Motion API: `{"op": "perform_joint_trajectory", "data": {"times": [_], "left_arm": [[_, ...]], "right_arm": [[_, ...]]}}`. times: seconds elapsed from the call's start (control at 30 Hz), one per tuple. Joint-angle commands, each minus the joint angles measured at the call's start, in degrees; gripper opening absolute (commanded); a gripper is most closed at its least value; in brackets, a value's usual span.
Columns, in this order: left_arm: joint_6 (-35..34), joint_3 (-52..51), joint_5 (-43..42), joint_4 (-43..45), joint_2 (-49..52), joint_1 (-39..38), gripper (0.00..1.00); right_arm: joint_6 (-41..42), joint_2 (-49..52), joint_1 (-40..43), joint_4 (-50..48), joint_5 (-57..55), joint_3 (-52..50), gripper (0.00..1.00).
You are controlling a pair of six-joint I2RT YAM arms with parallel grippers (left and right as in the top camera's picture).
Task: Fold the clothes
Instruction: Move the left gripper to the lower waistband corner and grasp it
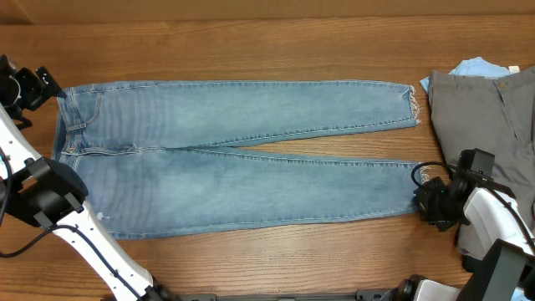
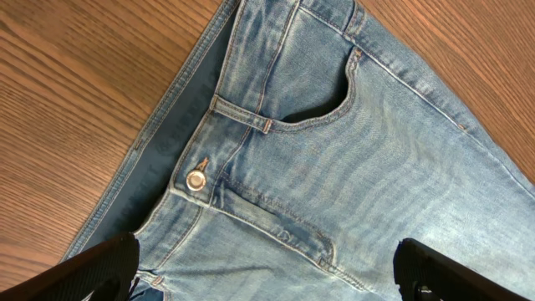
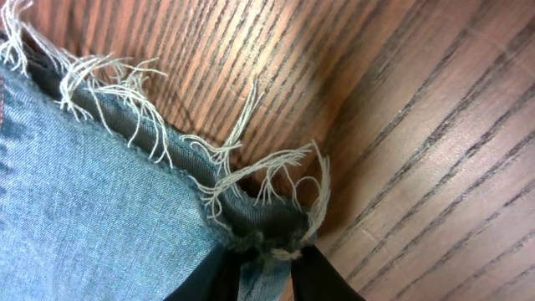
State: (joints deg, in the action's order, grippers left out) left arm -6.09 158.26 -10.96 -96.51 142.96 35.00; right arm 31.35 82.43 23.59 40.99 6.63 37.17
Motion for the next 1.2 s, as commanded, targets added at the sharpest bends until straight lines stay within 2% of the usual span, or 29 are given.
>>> {"op": "perform_joint_trajectory", "data": {"times": [0.0, 0.1, 0.53, 0.63, 0.67, 0.77, 0.83, 0.9, 1.03, 1.17], "left_arm": [[-0.79, 0.85, -0.61, -0.13, -0.24, 0.31, 1.00], [-0.79, 0.85, -0.61, -0.13, -0.24, 0.31, 1.00], [-0.79, 0.85, -0.61, 0.00, -0.24, 0.31, 1.00], [-0.81, 0.85, -0.70, 7.26, -0.24, 0.31, 1.00], [-2.78, 0.85, -2.45, 8.04, -0.24, 0.31, 1.00], [-11.06, 0.85, -16.79, 1.01, -0.24, 0.31, 1.00], [-10.71, 0.85, -20.68, -0.33, -0.24, 0.31, 0.96], [-3.21, 0.83, -22.25, -0.33, -0.24, 0.09, 1.00], [-5.90, -4.92, -16.09, -0.33, -2.38, 0.07, 1.00], [-7.06, -19.69, -1.42, -0.33, -8.98, 0.07, 1.00]], "right_arm": [[-0.26, -0.22, 0.04, -0.24, -1.46, -0.26, 0.13], [-0.26, -0.22, 0.04, -0.59, -1.49, -0.26, 0.04], [-4.81, -0.22, 0.04, -1.18, -1.42, -0.26, 0.04], [-4.79, -0.22, 0.04, -0.96, -1.42, -0.26, 0.04], [-4.79, -0.22, 0.04, -1.40, -1.42, -0.26, 0.04], [-4.79, -0.22, 0.04, -2.43, -1.42, -0.26, 0.04], [-4.76, -0.22, 0.04, -2.62, -1.40, -0.26, 0.04], [-4.81, -0.22, 0.04, -2.51, -1.42, -0.26, 0.04], [-4.83, -0.22, 0.04, -2.14, -1.42, -0.26, 0.04], [-4.83, -0.22, 0.04, -2.38, -1.42, -0.26, 0.04]]}}
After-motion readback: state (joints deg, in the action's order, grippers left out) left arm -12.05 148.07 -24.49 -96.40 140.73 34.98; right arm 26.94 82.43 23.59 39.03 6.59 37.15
